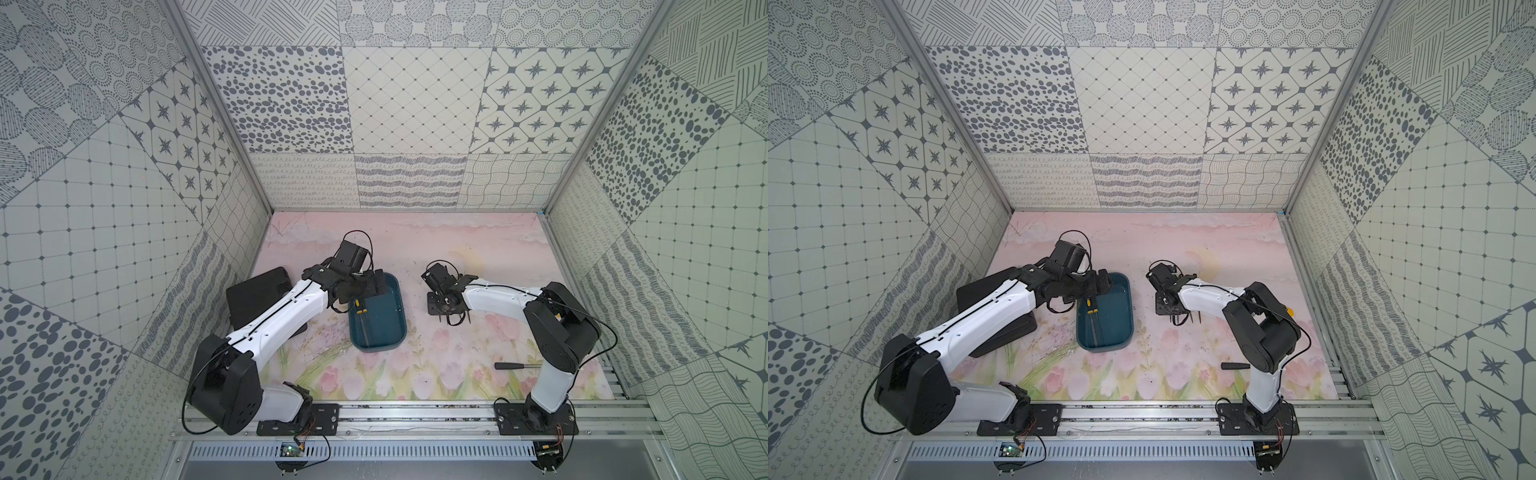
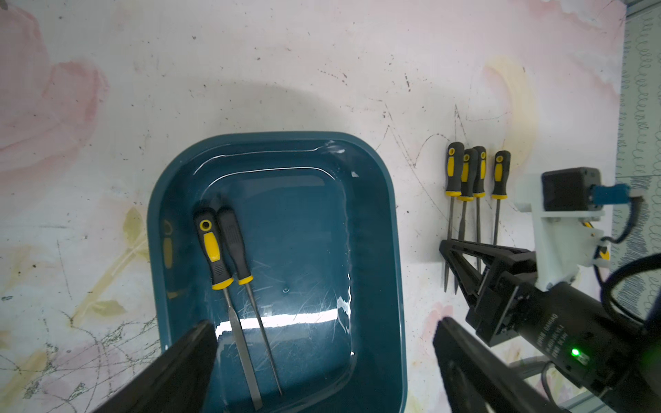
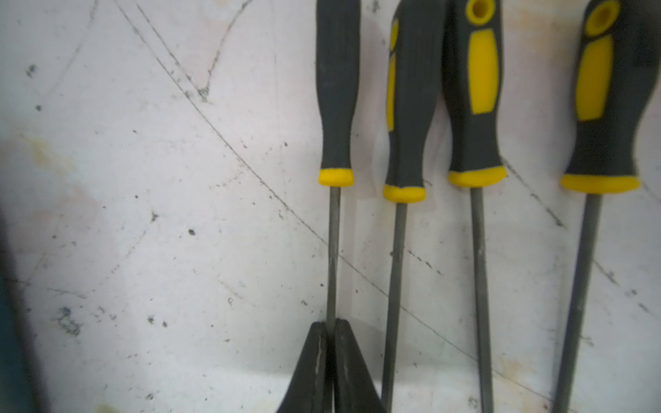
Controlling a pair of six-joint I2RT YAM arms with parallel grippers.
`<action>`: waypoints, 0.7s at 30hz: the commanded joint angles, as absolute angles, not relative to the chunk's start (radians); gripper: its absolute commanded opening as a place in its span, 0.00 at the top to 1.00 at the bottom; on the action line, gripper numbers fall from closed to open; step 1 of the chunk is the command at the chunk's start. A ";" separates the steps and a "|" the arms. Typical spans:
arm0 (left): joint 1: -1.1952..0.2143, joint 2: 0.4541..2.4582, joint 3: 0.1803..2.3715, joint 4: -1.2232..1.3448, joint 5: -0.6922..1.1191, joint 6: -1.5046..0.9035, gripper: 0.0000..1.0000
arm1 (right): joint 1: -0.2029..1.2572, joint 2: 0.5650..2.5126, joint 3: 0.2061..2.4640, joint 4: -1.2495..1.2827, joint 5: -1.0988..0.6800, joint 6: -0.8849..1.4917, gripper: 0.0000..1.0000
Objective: Take the file tool out of the storage box
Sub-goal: Place the file tool at the center of the board.
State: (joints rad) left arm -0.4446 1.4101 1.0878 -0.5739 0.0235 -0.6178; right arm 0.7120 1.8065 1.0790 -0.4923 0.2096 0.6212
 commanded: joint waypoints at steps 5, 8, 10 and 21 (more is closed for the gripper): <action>-0.448 1.494 1.127 -0.609 -0.022 -0.598 0.06 | 0.721 1.832 1.112 -0.499 0.228 0.606 0.85; -0.449 1.529 1.136 -0.604 -0.025 -0.598 0.09 | 0.722 1.825 1.124 -0.514 0.235 0.597 0.82; -0.453 1.554 1.144 -0.604 -0.028 -0.596 0.11 | 0.723 1.812 1.133 -0.524 0.243 0.586 0.81; -0.474 1.687 1.200 -0.652 -0.134 -0.646 0.33 | 0.747 1.600 1.069 -0.450 0.142 0.512 0.69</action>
State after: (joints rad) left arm -0.4686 1.6459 1.1698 -0.5976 -0.0559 -0.6178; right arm 0.7403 1.6695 1.0962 -0.5083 0.1902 0.5415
